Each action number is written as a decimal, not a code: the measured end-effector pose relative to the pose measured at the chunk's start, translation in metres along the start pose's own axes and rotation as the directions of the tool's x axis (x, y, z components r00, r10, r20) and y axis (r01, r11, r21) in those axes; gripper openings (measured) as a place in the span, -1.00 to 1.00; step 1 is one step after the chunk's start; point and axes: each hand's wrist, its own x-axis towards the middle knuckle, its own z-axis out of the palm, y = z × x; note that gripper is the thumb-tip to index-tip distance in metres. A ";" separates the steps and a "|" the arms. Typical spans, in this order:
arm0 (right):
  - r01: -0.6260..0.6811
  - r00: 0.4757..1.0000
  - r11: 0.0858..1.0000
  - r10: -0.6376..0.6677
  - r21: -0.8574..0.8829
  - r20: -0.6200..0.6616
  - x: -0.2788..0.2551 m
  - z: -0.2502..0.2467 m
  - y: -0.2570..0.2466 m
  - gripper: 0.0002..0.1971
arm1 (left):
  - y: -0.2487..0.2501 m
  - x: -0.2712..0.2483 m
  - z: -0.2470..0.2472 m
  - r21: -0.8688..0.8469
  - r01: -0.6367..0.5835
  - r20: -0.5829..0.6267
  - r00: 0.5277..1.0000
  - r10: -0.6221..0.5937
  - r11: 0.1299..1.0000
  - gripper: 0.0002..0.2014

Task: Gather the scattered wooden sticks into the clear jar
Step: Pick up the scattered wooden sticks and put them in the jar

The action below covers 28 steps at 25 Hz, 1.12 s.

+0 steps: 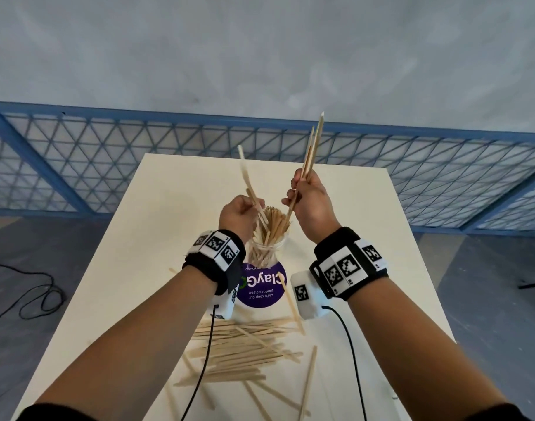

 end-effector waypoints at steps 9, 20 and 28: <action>0.003 0.999 0.972 -0.014 -0.233 -0.047 0.011 0.018 0.046 -0.63 | -0.015 0.002 0.000 0.311 -0.126 0.038 0.992 0.120 0.942 -0.80; 0.058 0.998 0.876 -0.065 -0.480 0.002 0.008 0.015 0.073 -0.76 | 0.012 0.000 0.011 0.103 -0.207 0.027 0.978 0.205 0.973 -0.69; 0.213 0.970 0.747 -0.237 -0.630 0.046 0.005 0.013 0.072 -0.80 | 0.001 0.014 0.010 0.107 -0.251 0.009 0.968 0.252 0.962 -0.70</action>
